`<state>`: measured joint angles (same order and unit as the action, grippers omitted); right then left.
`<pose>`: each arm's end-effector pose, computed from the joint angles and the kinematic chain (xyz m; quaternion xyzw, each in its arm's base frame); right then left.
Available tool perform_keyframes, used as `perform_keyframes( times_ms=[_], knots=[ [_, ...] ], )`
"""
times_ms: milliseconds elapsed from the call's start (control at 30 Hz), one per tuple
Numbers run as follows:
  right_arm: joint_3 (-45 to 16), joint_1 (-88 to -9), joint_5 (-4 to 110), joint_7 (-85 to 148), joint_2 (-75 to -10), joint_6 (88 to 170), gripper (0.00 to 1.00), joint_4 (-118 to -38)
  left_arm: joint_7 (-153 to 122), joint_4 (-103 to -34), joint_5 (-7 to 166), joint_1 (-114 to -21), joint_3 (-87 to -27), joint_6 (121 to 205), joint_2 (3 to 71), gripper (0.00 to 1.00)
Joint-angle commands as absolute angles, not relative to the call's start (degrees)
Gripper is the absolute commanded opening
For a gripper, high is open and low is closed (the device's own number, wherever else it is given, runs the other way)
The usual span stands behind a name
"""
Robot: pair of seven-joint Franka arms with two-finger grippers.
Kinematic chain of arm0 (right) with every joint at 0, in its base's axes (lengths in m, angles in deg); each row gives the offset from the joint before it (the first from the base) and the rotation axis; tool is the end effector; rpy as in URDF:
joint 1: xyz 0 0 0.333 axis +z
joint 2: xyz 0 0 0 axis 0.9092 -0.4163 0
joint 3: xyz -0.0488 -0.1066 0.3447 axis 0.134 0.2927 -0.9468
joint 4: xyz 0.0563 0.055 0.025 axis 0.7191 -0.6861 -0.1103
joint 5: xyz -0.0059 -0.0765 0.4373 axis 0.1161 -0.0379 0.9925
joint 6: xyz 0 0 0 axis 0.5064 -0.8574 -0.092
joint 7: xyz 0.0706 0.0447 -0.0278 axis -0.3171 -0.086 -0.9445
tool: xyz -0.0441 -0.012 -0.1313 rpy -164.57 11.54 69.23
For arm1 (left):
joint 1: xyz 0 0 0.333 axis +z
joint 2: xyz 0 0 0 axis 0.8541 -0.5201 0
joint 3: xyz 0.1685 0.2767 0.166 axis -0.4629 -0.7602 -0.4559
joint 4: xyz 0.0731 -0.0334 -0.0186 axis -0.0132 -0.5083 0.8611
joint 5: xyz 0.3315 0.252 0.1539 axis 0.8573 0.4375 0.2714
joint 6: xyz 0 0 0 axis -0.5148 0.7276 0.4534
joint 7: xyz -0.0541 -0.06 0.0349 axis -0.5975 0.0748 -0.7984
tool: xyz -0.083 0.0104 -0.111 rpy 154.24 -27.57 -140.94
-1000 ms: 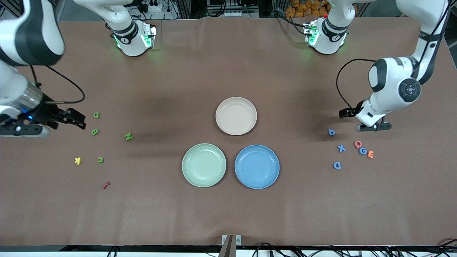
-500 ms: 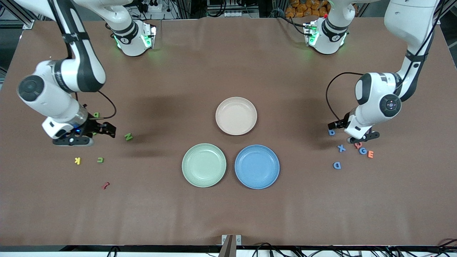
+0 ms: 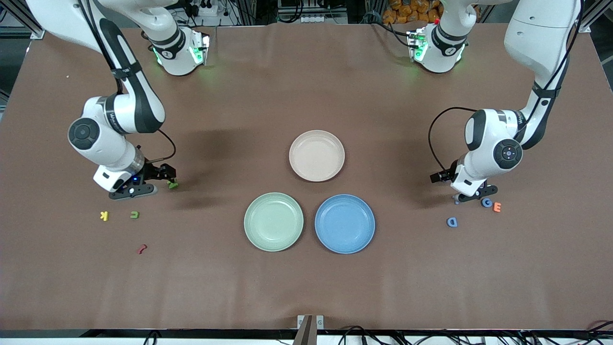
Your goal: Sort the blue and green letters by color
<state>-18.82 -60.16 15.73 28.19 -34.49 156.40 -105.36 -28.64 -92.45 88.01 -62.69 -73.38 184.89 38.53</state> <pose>0.6010 0.0421 0.2315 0.9944 0.1055 0.0065 0.0031 0.5861 -0.0625 0.1520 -0.9893 -0.1217 0.0804 0.0086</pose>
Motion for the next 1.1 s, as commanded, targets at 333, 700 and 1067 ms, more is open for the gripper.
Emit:
perform_keyframes(
  times_ms=[333, 700, 1067],
  knots=[
    [-19.1, -60.9, 14.9, 17.2, -38.6, 161.4, 0.96, -107.8, -28.9, -91.9, 86.6, -63.4, -73.3, 186.4, 35.9, 1.0],
    [-19.1, -60.9, 14.9, 15.9, -41.3, 163.6, 0.87, -107.9, -28.7, -92.1, 86.5, -62.9, -73.3, 186.4, 36.1, 0.18],
    [-19.0, -61.1, 14.9, 13.6, -43.4, 166.6, 0.75, -107.9, -28.7, -92.0, 86.5, -62.6, -73.3, 186.2, 36.4, 0.0]
  ],
)
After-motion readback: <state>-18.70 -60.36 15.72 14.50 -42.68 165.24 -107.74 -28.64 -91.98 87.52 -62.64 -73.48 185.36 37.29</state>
